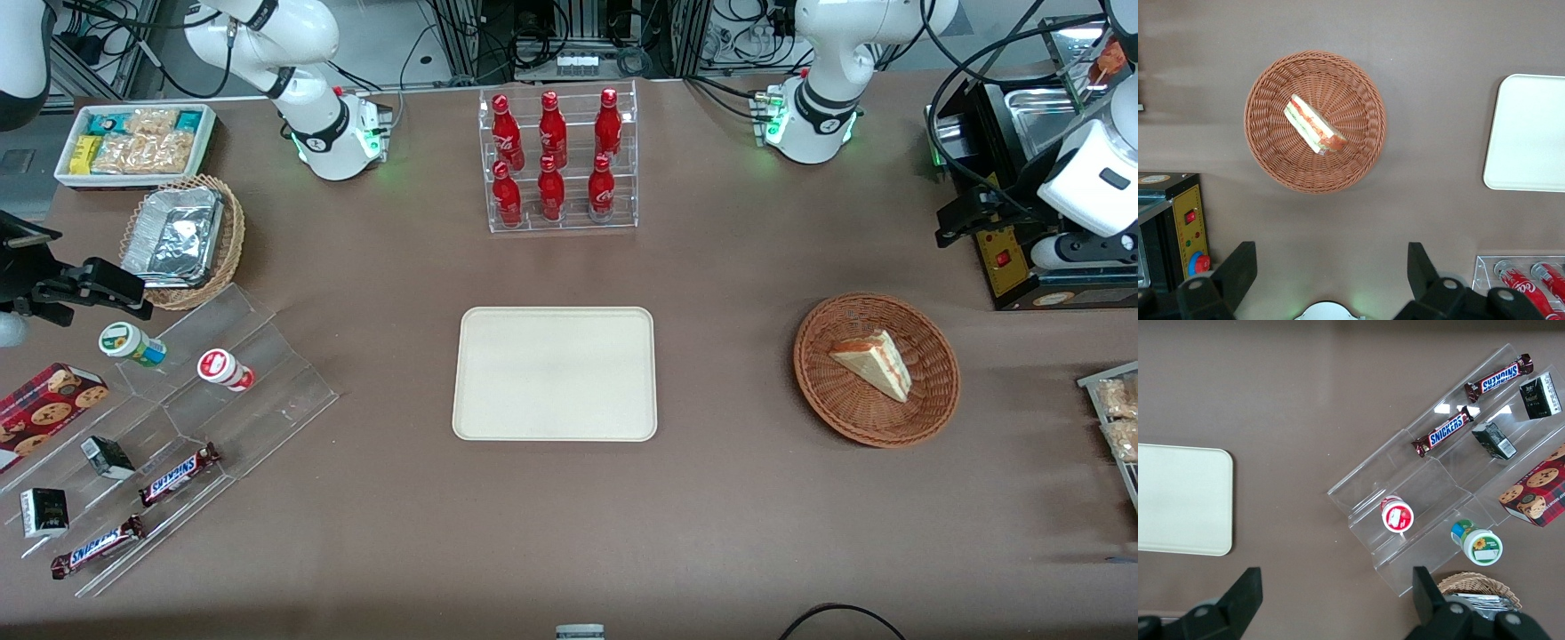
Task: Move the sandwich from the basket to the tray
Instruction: 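Move the left gripper toward the sandwich in the wicker basket, then lower the left gripper onto the wrapped sandwich and close on it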
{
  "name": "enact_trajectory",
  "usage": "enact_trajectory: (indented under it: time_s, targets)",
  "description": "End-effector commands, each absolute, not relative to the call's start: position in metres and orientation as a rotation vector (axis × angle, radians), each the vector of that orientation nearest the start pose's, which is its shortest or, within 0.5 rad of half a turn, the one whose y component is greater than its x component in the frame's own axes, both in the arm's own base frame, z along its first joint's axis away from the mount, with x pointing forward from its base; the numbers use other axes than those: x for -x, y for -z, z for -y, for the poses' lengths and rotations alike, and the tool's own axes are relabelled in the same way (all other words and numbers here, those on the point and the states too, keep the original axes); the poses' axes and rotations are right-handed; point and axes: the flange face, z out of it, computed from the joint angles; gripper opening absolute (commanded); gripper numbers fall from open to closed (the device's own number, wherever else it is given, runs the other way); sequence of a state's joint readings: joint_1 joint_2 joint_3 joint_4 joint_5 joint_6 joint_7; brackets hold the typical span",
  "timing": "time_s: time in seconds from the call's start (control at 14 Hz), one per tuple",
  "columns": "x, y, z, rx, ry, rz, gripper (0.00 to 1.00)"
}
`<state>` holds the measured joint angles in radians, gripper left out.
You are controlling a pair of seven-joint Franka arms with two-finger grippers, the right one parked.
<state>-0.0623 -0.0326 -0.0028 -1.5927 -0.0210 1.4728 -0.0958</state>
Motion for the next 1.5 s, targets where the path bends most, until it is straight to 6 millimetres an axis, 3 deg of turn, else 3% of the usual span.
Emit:
enact_trajectory:
  time_s: [0.0, 0.36, 0.5, 0.71, 0.86, 1.29, 1.43]
  targets:
    - [-0.532, -0.631, 0.035, 3.145, -0.146, 0.020, 1.00]
    - [-0.534, -0.628, 0.027, 3.112, -0.139, 0.045, 1.00]
    - [-0.540, -0.616, 0.029, 3.088, -0.144, 0.046, 1.00]
    - [-0.559, -0.578, 0.021, 3.080, -0.235, 0.175, 1.00]
    - [-0.571, -0.544, 0.014, 3.049, -0.273, 0.384, 1.00]
    - [-0.568, -0.447, 0.007, 3.001, -0.210, 0.656, 1.00]
    - [-0.563, -0.416, 0.008, 2.965, -0.150, 0.828, 1.00]
